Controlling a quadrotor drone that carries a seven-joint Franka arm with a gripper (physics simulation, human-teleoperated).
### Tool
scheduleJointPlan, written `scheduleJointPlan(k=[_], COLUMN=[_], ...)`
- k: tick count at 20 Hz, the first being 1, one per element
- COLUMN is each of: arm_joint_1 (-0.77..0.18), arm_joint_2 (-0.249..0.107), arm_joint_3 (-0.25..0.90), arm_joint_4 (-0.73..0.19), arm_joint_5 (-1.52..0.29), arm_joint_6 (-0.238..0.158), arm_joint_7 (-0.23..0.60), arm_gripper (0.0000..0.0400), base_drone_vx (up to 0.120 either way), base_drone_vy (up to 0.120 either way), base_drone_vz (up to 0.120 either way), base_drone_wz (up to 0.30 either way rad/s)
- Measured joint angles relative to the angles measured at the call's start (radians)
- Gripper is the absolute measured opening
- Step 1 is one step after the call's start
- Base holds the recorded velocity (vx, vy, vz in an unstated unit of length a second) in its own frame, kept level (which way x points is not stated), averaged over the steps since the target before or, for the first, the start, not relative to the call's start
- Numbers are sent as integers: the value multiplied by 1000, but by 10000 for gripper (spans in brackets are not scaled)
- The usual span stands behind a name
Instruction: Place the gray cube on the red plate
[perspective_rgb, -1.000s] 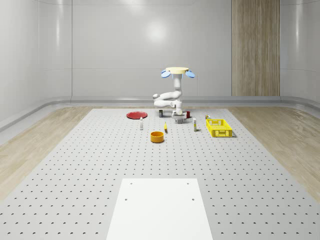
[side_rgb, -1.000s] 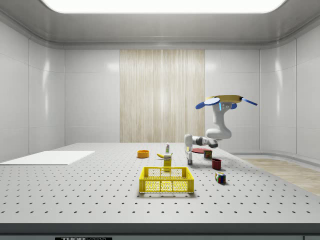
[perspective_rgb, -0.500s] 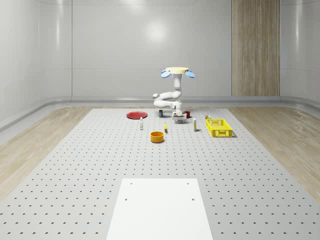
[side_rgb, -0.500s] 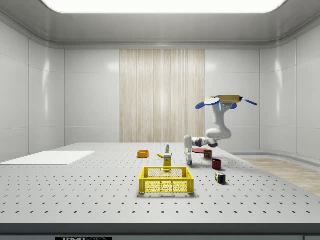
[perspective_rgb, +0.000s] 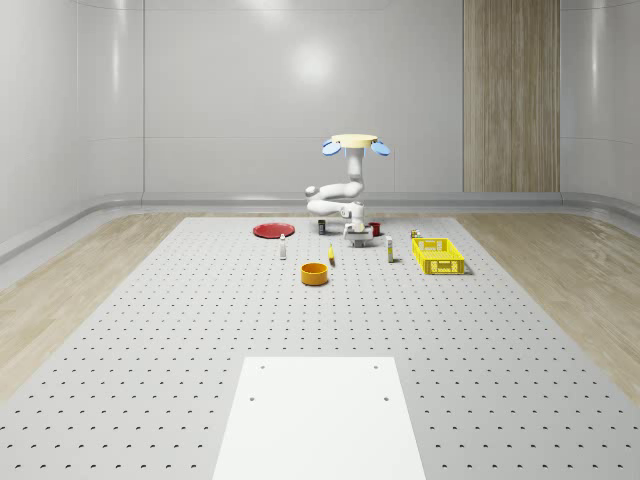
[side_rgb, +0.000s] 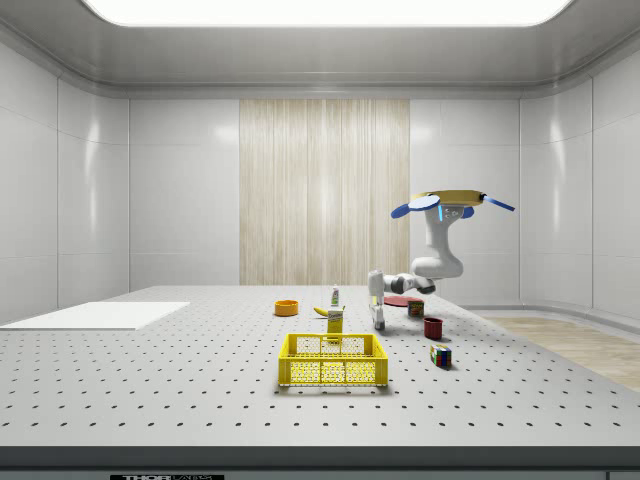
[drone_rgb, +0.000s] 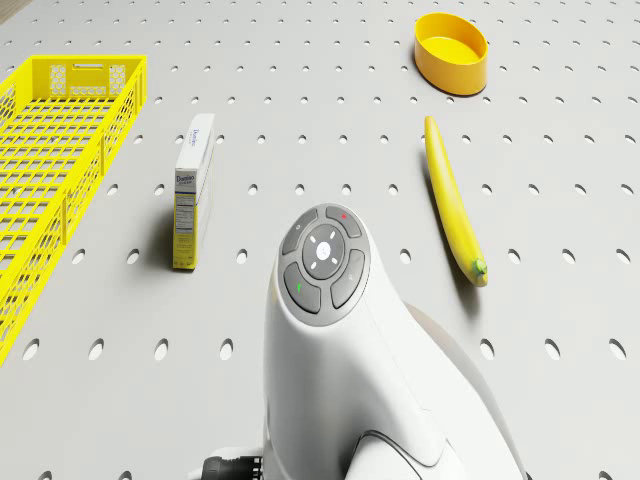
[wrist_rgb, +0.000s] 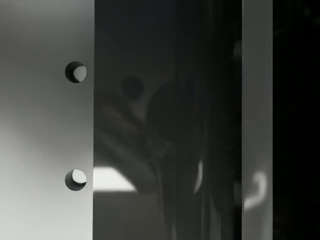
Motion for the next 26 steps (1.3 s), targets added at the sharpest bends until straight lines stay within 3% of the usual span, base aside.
scheduleJointPlan(k=[6, 11, 21, 26], arm_joint_1=[-4, -10, -22, -26], arm_joint_2=[-10, -17, -45, -62], arm_joint_3=[41, 114, 192, 201], arm_joint_4=[-10, -24, -33, -33], arm_joint_5=[43, 114, 197, 211], arm_joint_6=[-7, -28, -27, -14], arm_joint_7=[8, 19, 34, 38], arm_gripper=[252, 251, 251, 251], base_drone_vx=[0, -8, -120, -120], base_drone_vy=[0, -16, -120, -120], base_drone_vz=[0, 120, 120, 0], base_drone_wz=[0, 0, 0, 0])
